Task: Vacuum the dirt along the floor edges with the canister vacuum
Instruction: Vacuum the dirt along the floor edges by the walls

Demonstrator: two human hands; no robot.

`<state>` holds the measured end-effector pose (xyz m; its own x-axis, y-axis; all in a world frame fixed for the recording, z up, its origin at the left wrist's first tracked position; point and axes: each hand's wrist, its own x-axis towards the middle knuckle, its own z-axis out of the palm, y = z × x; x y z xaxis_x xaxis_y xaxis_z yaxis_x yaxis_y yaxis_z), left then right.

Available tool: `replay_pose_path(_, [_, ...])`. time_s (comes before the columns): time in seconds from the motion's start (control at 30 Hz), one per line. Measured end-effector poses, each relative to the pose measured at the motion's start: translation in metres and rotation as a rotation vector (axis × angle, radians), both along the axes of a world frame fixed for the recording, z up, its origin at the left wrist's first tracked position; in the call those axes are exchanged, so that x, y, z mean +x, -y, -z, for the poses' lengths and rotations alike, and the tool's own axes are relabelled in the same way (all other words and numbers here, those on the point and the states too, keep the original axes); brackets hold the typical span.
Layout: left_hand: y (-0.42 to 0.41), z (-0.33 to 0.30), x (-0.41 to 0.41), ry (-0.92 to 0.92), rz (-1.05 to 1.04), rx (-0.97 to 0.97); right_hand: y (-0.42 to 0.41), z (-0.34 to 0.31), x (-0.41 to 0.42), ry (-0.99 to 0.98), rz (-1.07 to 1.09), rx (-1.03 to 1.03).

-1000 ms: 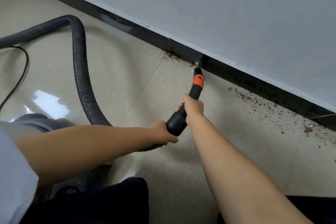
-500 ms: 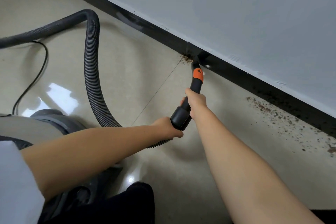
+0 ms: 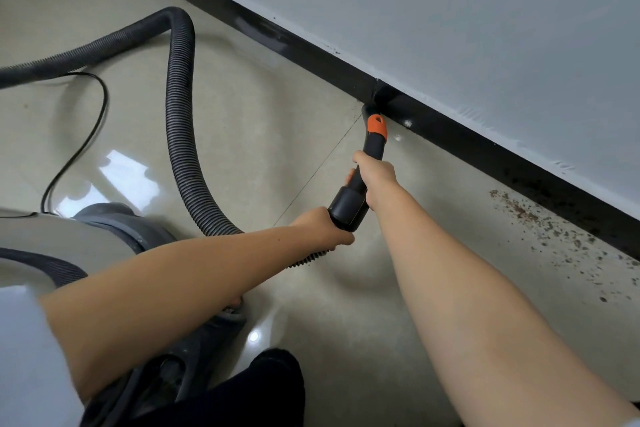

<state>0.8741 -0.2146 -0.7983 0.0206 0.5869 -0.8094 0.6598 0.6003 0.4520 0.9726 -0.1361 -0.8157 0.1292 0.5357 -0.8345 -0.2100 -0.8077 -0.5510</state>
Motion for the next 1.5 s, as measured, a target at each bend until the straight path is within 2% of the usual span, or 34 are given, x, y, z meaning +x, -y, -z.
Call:
replay_pose_path(0.37, [-0.006,0.002,0.002,0.034,-0.055,-0.004,-0.009,-0.005,-0.004,0.028,-0.039,0.019])
replay_pose_path(0.67, [0.023,0.002,0.026,0.023,0.167,-0.098,0.047,0.003,0.036,0.064,0.211,-0.018])
replay_pose_path(0.9, [0.031,-0.004,0.048,0.038,0.235,-0.108,0.062,0.003,0.064,0.122,0.213,-0.038])
replay_pose_path(1.1, [0.034,-0.009,0.041,0.058,0.139,-0.094,0.051,-0.005,0.053,0.039,0.154,-0.031])
replay_pose_path(1.33, [0.05,-0.012,0.023,0.069,-0.126,-0.08,0.037,-0.013,0.011,-0.05,-0.163,-0.016])
replay_pose_path(1.5, [0.039,-0.016,0.016,0.041,-0.091,-0.025,0.03,-0.01,0.008,-0.022,-0.106,-0.006])
